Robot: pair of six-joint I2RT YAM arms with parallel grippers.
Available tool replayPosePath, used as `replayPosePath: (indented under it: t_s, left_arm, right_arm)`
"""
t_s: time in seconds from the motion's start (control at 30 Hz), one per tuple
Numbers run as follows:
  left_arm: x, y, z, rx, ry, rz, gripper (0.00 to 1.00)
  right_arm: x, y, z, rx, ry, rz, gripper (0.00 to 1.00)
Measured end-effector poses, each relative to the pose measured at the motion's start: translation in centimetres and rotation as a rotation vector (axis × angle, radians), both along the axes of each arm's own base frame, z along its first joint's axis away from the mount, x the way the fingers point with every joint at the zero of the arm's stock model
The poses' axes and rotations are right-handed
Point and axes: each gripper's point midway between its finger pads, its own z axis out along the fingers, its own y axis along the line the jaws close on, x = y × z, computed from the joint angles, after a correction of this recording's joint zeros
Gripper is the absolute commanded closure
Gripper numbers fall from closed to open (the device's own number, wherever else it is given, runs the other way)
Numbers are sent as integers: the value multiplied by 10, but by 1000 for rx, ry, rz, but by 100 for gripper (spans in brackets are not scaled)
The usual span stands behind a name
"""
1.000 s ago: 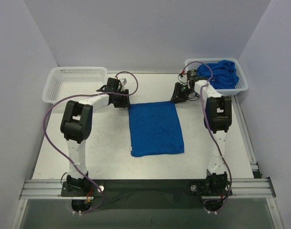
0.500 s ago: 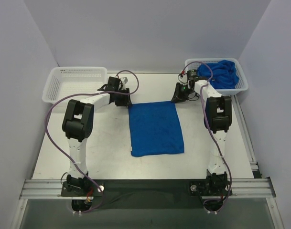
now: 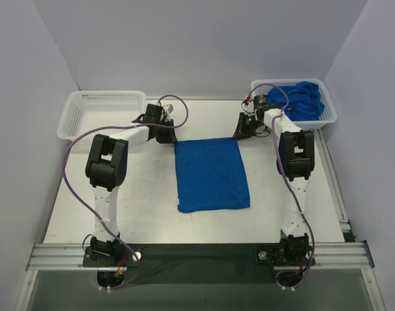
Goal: Fold and stack the towels
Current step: Fold the towel
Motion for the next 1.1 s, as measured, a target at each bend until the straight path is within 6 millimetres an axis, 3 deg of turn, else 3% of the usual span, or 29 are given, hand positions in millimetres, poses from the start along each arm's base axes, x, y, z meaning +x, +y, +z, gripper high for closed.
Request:
replayPosePath:
  t_s: [0.2,0.3,0.7,1.1]
  left_arm:
    - [4,-2,-1,-2,-4,-16,87]
    - [6,-2,-1,2,-8,-25,100]
    - [15,13,4,92,-14,-64,100]
    - [17,14,19,100,-47,-88,100]
  right_arm:
    - [-2,1,-2,-1,5,2,100]
    - [-2,0,-2,-1,4,2,100]
    - [5,-9,1,-74,-40,3,100]
    - [21,-6,46,-81,-175,3,100]
